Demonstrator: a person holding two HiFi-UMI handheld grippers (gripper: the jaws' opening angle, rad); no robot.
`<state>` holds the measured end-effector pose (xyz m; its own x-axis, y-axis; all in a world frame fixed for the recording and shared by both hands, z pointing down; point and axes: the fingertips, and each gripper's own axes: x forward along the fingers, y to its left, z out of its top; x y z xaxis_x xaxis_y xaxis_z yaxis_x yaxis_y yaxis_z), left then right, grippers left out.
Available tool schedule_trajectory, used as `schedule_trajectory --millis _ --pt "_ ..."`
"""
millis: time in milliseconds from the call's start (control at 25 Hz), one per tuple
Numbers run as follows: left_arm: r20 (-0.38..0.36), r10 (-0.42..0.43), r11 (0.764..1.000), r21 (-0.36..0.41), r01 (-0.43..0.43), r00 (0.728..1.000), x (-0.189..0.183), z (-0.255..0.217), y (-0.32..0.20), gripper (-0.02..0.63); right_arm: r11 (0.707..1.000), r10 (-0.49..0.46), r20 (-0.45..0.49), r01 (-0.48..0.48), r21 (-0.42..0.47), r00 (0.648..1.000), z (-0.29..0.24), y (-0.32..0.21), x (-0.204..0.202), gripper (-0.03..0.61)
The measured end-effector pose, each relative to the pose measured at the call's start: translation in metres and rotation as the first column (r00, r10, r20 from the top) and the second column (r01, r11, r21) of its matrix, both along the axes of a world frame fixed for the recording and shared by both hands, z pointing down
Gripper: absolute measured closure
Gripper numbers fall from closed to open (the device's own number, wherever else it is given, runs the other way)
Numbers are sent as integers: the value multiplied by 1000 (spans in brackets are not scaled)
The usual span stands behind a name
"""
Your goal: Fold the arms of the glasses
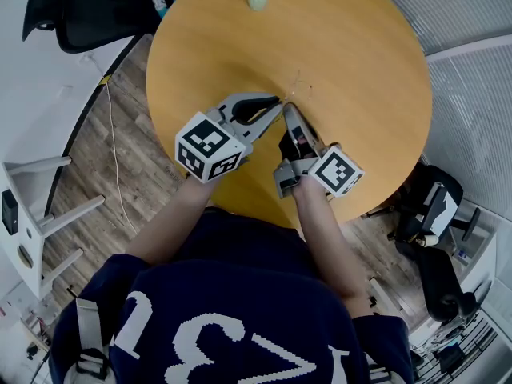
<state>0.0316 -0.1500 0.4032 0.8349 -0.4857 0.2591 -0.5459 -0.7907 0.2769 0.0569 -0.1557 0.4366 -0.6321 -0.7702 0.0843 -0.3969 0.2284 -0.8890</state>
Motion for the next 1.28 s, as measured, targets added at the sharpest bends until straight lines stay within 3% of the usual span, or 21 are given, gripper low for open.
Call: schedule_trajectory --millis 160,400,560,680,760,800,880,960,1040,1080,1160,1280 --pt "-17 -2 1000 4 3 1000 -1 -5 -2 595 1000 -6 -2 6 1 1000 0 1 -1 548" --pt "6 -80 996 34 80 997 -15 -2 -7 597 1000 12 -52 -12 -11 999 15 0 13 548" --pt "18 -115 993 26 115 993 -25 3 -9 597 999 -19 -240 7 -50 971 45 -1 34 548" --pt "23 -133 991 17 133 991 -32 7 -8 597 995 -99 -429 74 -74 898 71 1 47 548" --pt "25 -141 990 13 141 990 -35 9 -7 597 988 -157 -575 129 -89 803 88 3 56 548" --pt "27 -144 990 11 144 989 -36 10 -6 597 983 -182 -652 160 -93 736 94 4 60 548" --pt "29 -149 989 8 149 988 -39 12 -4 597 967 -218 -798 232 -101 562 104 6 65 548" --pt "32 -157 988 4 157 987 -43 14 -3 597 941 -241 -903 312 -129 356 113 9 65 548" --pt "32 -164 986 -1 164 986 -46 15 -2 597 912 -243 -955 375 -166 169 123 13 63 548" --pt "33 -167 986 -2 167 985 -46 16 -2 597 900 -237 -967 395 -182 95 127 14 61 548" --pt "35 -171 985 -4 171 985 -48 16 -2 597 883 -221 -975 421 -207 -16 135 17 58 548" --pt "36 -179 984 -4 180 983 -51 17 -1 597 862 -185 -975 456 -222 -125 144 20 50 548"
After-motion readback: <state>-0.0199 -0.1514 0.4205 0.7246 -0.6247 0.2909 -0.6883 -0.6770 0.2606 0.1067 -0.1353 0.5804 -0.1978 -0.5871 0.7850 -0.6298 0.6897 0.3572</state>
